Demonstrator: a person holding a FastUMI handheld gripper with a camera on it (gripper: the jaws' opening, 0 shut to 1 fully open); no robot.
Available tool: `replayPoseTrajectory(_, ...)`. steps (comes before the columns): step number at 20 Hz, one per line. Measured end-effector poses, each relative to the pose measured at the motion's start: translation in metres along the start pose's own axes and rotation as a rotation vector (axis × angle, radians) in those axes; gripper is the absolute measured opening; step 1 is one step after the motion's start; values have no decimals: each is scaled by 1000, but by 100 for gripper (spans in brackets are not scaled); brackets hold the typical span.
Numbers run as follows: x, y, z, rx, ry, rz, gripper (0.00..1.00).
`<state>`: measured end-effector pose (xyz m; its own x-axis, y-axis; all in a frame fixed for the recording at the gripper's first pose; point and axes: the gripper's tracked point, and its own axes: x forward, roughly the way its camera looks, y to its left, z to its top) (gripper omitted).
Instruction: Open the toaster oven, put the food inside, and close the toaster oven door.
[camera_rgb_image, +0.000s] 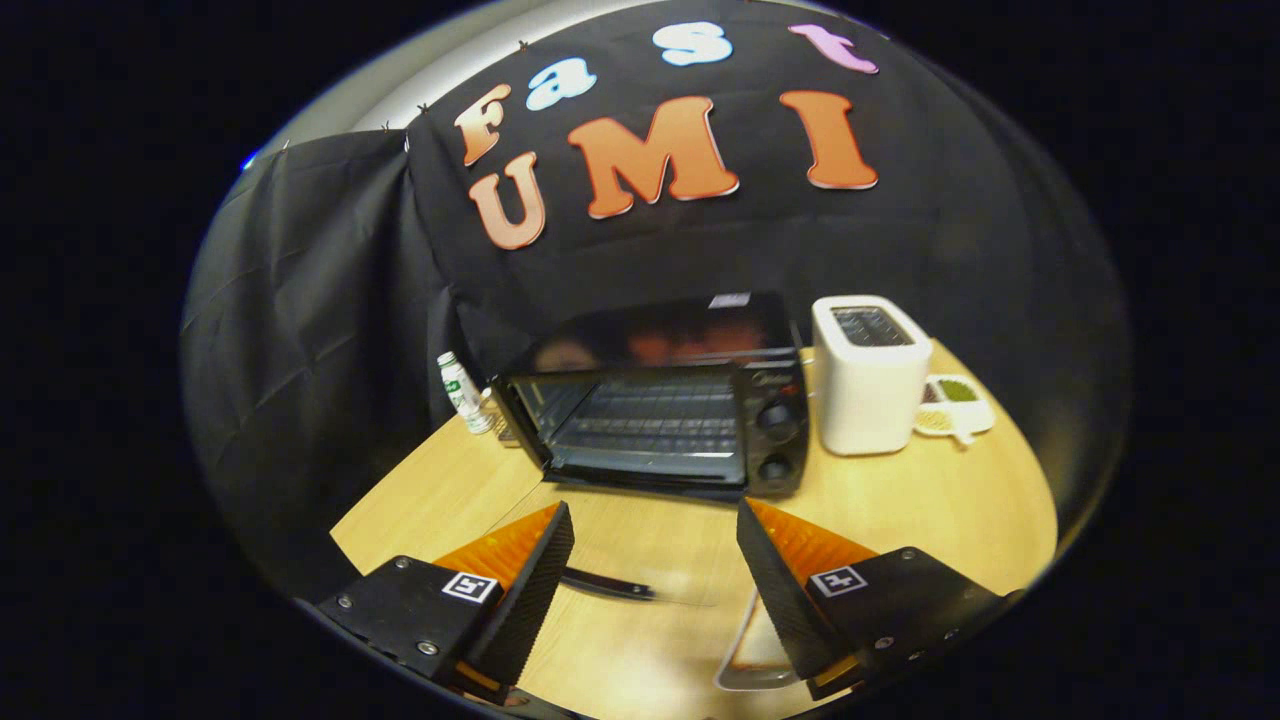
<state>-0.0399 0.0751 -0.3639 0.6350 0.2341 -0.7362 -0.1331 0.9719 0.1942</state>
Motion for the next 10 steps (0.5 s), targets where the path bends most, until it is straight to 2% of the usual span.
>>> replayPoseTrajectory(1, -8, -26, 2, -9, 7, -65, 98)
replayPoseTrajectory(3, -18, -59, 1, 1, 28, -136, 98)
replayPoseTrajectory(10, -23, -89, -61, 257, 184, -59, 99)
